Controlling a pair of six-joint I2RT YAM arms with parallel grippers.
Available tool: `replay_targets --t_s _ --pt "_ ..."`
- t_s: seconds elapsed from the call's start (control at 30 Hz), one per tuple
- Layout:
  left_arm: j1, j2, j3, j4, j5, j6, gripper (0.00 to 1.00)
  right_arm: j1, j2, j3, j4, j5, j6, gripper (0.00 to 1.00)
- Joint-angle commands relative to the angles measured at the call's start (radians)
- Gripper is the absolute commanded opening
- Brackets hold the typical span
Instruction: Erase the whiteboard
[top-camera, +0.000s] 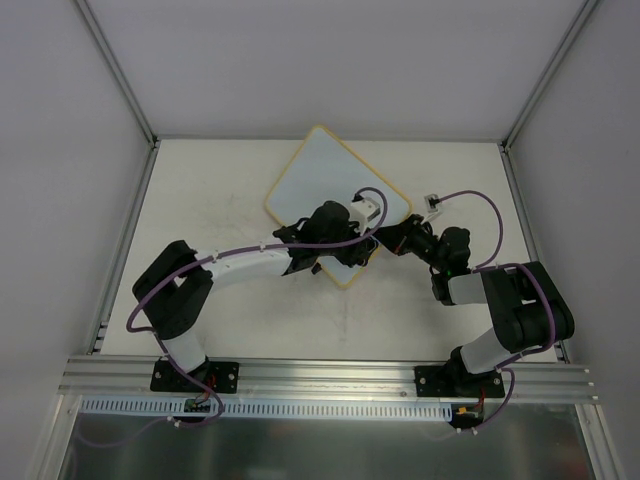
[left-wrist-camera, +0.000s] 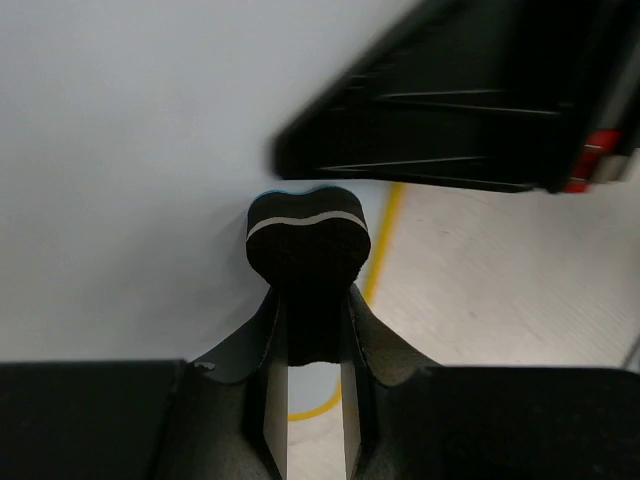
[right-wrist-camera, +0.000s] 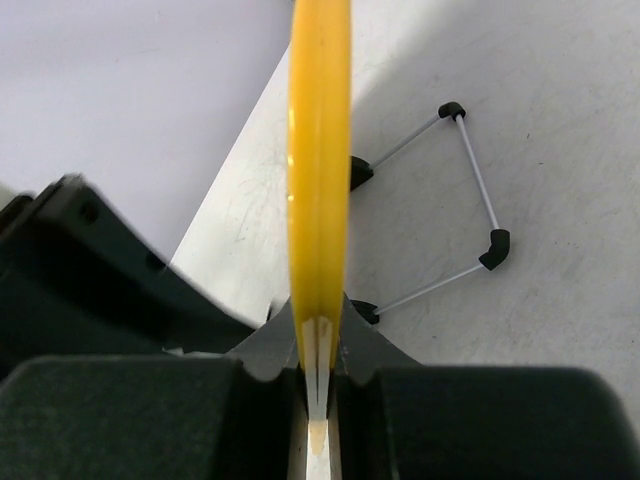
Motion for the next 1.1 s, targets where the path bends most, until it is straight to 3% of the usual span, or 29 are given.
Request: replay_targets --t_s 0.0,0.13,0.4,0.5,0.73,0.97,1.07 --pt "-0.101 0.06 0.045 0.06 0.285 0.074 0.0 0.066 -0.007 0.029 0.23 -0.191 -0.059 0.0" --pt "-0.112 0.074 0.074 0.007 0.233 0.091 0.0 0.064 -0.007 0.029 0.23 -0.19 -0.061 0.0" --pt "-0.072 0.055 0.053 -0.007 0.002 0.018 0.0 0.067 -0.01 0.029 0.23 -0.191 -0.058 0.0" --pt "-0.049 0.0 0.004 0.026 0.029 0.017 0.0 0.067 -0.013 0.027 0.229 -0.188 -0.058 0.0" --pt "-0.1 -0.115 -0.056 0.033 0.251 0.063 0.0 0.065 0.001 0.035 0.222 -0.144 -0.048 0.0" --pt "-0.187 -0.276 -0.118 -0.016 0.241 0.008 0.0 0.062 0.009 0.037 0.21 -0.116 -0.058 0.0" --pt "-0.181 -0.371 -0.159 -0.059 0.073 -0.038 0.0 0.064 0.0 0.037 0.193 -0.109 -0.065 0.0"
